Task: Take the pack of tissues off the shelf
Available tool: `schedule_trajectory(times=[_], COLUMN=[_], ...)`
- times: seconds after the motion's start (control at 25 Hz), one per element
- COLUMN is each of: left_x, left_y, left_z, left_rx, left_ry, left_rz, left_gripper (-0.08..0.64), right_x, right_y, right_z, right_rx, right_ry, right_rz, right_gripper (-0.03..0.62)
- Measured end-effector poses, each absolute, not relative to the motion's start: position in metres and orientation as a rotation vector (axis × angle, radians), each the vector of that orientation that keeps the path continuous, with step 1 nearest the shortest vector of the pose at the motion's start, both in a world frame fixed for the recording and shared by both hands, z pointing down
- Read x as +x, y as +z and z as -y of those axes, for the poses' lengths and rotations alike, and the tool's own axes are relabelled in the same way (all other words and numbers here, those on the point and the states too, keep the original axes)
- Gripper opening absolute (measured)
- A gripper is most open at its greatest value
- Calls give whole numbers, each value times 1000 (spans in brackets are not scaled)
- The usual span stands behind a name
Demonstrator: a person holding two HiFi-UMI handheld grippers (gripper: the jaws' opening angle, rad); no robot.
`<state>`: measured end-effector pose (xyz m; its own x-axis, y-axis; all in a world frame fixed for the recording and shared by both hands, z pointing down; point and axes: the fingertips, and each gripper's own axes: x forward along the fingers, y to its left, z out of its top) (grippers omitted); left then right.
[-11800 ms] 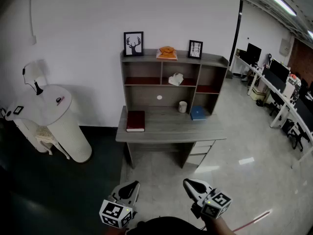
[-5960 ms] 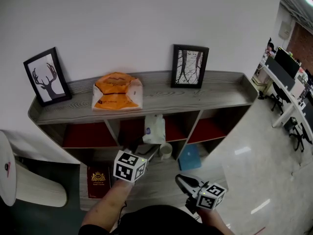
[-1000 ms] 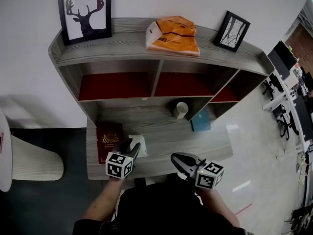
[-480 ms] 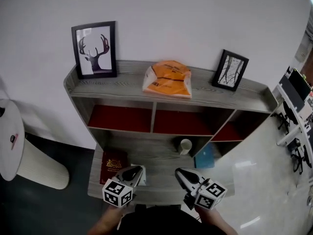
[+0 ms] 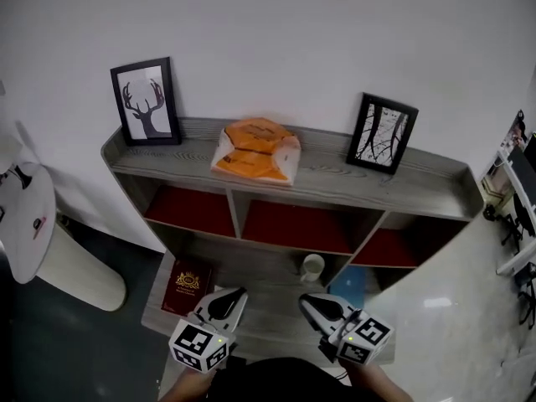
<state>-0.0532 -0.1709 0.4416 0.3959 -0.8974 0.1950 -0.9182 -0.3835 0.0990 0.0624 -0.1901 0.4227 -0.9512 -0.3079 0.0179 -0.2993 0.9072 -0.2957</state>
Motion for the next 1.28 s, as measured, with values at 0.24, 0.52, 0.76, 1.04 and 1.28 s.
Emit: schedule_trajectory(times=[0.24, 0.52, 0.76, 1.04, 1.28], left_x=[-38, -38, -41, -39, -45], left_y=[427, 413, 399, 393, 391], left_z=[175, 184, 185, 184, 179], left_rx=[2397, 2452, 2505, 2565, 2608], left_ry=[96, 142, 173, 191, 177], left_rz=[1711, 1644, 1606, 1545, 1513], left_gripper=[15, 15, 15, 15, 17], right_x=[83, 85, 76, 52, 18], right_y=[420, 386, 348, 291, 257], right_z=[197, 204, 218, 226, 236], right_rx=[-365, -422, -438, -462, -472], right_ry=[-353, -288, -189, 22, 120], right_rz=[-3102, -3074, -3078, -3086, -3139], right_gripper=[17, 18, 20, 23, 114])
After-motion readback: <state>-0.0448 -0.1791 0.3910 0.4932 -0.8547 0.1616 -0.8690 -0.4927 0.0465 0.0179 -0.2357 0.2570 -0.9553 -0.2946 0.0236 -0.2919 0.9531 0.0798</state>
